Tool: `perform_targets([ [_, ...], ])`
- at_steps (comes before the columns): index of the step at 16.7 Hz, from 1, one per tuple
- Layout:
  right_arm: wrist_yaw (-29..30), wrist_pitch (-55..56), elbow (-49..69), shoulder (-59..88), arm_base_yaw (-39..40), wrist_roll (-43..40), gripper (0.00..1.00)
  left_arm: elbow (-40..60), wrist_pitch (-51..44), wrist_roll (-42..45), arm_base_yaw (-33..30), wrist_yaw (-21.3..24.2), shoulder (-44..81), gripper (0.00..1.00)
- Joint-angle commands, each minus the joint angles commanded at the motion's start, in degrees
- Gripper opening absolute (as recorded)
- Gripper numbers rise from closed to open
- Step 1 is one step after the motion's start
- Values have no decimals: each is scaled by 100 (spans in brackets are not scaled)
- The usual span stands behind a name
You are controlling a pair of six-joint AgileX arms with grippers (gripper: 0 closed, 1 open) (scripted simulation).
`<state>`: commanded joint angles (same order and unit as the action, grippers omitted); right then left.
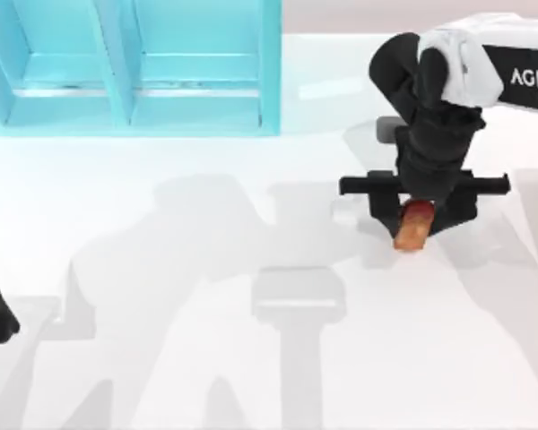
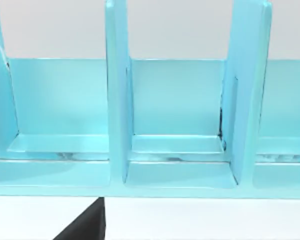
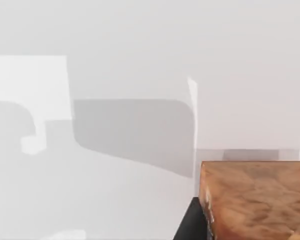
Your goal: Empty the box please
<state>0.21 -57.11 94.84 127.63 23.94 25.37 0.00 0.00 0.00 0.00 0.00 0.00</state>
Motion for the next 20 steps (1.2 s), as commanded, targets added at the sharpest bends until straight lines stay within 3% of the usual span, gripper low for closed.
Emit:
perform_targets([
  [11, 0, 0, 0, 0, 0, 0, 98, 0, 0, 0, 0, 0, 0, 100],
  [20, 0, -1, 1, -3, -9, 0, 100, 0, 0, 0, 0, 0, 0, 100],
])
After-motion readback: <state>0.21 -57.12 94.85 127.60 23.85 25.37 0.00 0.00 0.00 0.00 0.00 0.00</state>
